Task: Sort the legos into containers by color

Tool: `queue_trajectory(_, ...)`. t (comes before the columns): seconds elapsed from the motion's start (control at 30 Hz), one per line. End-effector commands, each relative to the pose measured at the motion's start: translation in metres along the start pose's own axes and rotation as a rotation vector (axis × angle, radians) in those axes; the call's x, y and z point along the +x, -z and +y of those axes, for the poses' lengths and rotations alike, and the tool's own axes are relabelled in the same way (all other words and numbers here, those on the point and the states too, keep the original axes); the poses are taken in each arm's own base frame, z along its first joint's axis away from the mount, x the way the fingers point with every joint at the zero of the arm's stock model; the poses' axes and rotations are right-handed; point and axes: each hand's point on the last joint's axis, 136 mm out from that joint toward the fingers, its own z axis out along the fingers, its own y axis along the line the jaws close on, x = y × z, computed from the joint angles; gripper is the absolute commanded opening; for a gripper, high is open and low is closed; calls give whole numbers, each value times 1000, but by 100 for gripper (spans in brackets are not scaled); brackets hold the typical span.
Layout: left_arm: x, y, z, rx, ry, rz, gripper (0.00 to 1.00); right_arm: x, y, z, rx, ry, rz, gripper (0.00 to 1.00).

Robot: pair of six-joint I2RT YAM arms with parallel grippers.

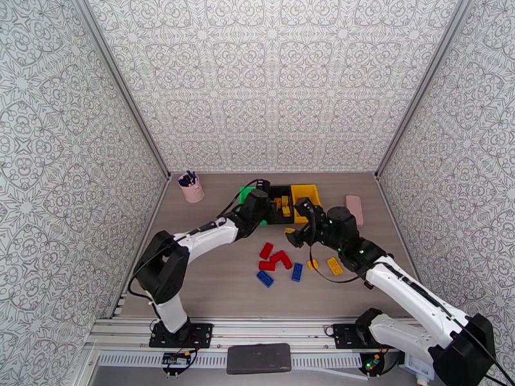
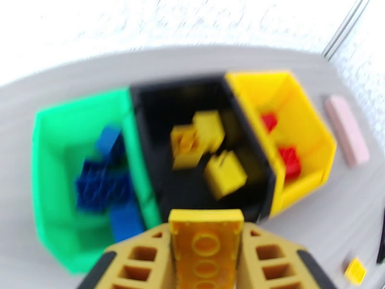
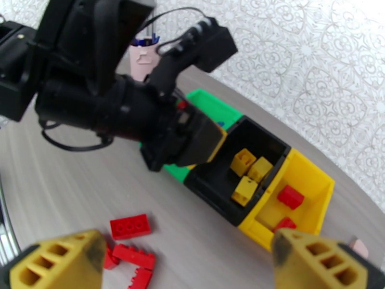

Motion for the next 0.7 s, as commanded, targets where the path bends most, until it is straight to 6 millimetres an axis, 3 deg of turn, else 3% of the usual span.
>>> queue_trajectory(0.0,-26,-22,-4,32,-11,-73,29,4,2,-9,40,-34,-3,94)
queue_trajectory(0.23,-31,-66,1,21,-18,-97,29,8,1,-16,55,-49,11,94)
queue_trajectory(0.33,-31,-76,1,21,-24,-98,31,9,2,-18,63,-55,12,94)
queue_trajectory(0.43,-37,-77,-1,24,-30,-103,38,7,4,-21,74,-62,6,94)
queue_trajectory(0.5,-41,-73,-1,21,-34,-107,51,7,6,-23,79,-69,9,93)
queue_trajectory(0.67,-50,-51,-2,31,-49,-133,66,8,12,-31,127,-92,8,93)
